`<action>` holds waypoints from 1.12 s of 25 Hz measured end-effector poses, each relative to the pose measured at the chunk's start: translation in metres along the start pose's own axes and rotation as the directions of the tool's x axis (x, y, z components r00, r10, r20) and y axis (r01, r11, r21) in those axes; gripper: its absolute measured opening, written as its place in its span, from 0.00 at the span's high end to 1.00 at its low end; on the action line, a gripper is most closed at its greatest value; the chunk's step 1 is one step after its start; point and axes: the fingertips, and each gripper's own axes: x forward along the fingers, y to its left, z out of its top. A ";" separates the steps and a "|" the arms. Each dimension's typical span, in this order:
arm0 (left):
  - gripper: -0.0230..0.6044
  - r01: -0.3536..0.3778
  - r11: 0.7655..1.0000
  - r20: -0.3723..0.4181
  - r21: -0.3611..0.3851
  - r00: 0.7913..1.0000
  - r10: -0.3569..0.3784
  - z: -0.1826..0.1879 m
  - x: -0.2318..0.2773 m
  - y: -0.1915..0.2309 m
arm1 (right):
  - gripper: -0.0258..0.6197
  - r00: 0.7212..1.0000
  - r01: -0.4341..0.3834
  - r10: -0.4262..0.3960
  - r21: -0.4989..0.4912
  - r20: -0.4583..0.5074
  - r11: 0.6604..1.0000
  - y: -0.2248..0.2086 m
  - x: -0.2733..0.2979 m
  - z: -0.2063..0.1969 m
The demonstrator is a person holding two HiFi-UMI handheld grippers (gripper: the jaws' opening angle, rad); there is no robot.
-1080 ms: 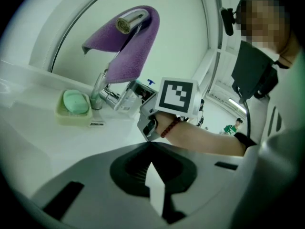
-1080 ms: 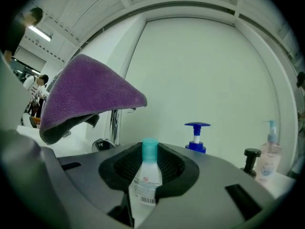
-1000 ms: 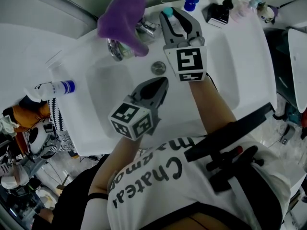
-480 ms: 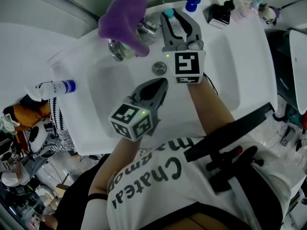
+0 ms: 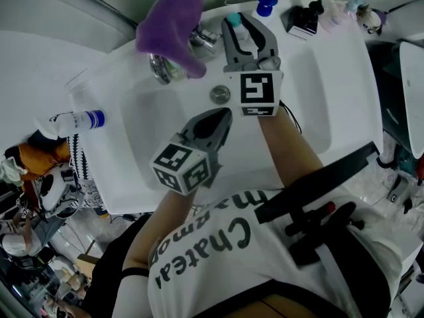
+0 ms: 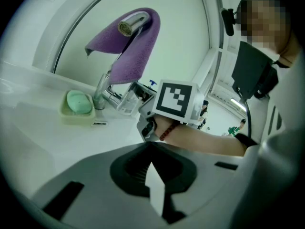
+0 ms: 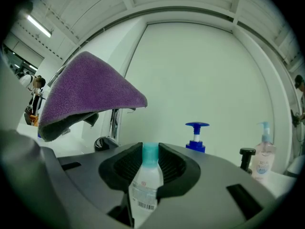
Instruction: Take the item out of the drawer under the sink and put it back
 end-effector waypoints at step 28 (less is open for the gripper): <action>0.95 -0.007 1.000 0.006 -0.007 1.000 0.007 0.000 -0.002 -0.001 | 0.79 1.000 0.000 0.000 -0.003 -0.009 1.000 0.000 0.000 -0.001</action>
